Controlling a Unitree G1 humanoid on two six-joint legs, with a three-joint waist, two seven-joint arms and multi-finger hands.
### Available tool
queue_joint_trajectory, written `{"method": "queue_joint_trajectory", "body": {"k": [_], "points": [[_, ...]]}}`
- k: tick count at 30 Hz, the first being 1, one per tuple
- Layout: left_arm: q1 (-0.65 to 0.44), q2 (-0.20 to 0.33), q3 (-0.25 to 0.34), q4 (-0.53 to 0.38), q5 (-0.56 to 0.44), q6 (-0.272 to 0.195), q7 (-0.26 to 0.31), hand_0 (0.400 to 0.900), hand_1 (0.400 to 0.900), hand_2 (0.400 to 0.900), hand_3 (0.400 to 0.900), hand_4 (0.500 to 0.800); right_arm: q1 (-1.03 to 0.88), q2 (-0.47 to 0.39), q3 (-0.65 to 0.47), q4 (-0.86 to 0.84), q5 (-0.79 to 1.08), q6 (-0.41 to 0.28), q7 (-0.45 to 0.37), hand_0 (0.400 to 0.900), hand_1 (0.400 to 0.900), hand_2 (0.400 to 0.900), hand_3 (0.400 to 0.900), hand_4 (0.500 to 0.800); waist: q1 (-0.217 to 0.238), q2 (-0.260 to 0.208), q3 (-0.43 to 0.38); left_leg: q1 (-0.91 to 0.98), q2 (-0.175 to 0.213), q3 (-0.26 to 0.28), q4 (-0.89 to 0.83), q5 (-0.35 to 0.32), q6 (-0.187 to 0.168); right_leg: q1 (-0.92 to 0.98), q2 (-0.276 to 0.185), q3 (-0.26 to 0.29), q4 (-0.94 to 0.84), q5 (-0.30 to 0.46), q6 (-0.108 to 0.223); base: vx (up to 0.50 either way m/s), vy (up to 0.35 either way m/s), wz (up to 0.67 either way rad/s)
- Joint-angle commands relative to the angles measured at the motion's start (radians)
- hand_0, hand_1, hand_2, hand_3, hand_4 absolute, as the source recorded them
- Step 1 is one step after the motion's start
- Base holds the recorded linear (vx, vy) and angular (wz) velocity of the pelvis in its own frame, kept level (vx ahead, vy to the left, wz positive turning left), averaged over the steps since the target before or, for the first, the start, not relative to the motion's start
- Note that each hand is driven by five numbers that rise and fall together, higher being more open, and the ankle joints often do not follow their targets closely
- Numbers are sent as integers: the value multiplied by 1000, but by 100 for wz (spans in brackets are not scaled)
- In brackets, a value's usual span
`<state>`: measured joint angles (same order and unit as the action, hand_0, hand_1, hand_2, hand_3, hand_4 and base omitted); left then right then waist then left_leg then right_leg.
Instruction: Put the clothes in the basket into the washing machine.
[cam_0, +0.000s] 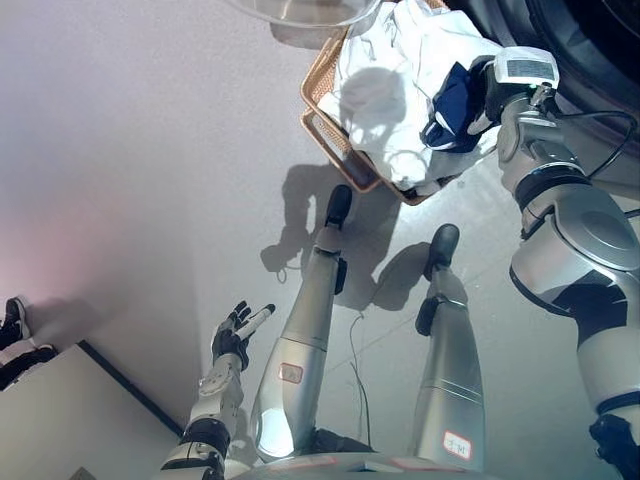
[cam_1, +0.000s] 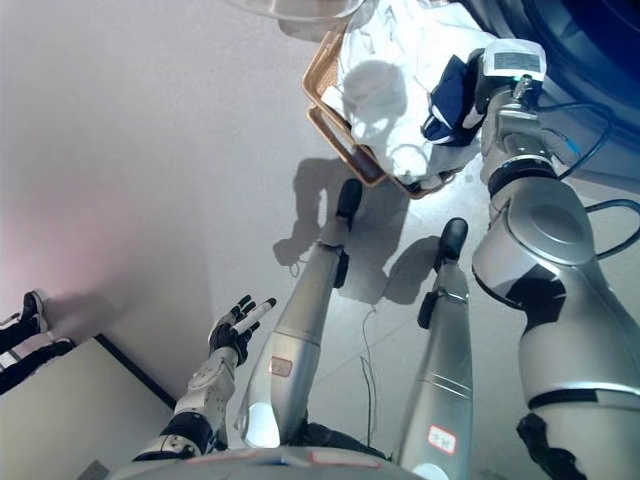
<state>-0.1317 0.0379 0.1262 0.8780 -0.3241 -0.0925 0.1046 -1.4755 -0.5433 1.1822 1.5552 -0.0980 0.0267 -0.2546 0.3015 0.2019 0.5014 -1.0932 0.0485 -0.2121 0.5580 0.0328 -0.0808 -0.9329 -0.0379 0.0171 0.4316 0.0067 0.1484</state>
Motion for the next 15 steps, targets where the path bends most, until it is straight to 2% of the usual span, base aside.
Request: {"method": "queue_joint_trajectory", "body": {"k": [1,7,10,15], "points": [[35,9,-3,58,-24,-9,52,900,900,900,900,800,-131,-45,45,-2,21,-6,-31,400,400,400,400,500,-13,127,19,-2,-39,21,-46,88,-4,72,31,29,157,129,2,-8,30,5],[33,13,6,47,-26,-19,60,900,900,900,900,800,-178,-69,70,3,22,-6,-40,400,400,400,400,500,-11,152,19,-37,-51,19,5,92,-16,23,40,50,225,121,15,-32,44,1],[30,16,7,58,-27,-21,63,900,900,900,900,800,-172,-90,67,-3,20,-9,-44,400,400,400,400,500,-24,158,19,-53,-64,21,60,86,-19,-6,48,62,289,114,21,-32,56,1],[35,11,14,67,-23,-23,68,900,900,900,900,800,-185,-90,63,-10,43,-10,-42,400,400,400,400,500,-38,151,19,-29,-55,25,34,78,-21,15,43,75,276,121,23,2,31,-7]]}}
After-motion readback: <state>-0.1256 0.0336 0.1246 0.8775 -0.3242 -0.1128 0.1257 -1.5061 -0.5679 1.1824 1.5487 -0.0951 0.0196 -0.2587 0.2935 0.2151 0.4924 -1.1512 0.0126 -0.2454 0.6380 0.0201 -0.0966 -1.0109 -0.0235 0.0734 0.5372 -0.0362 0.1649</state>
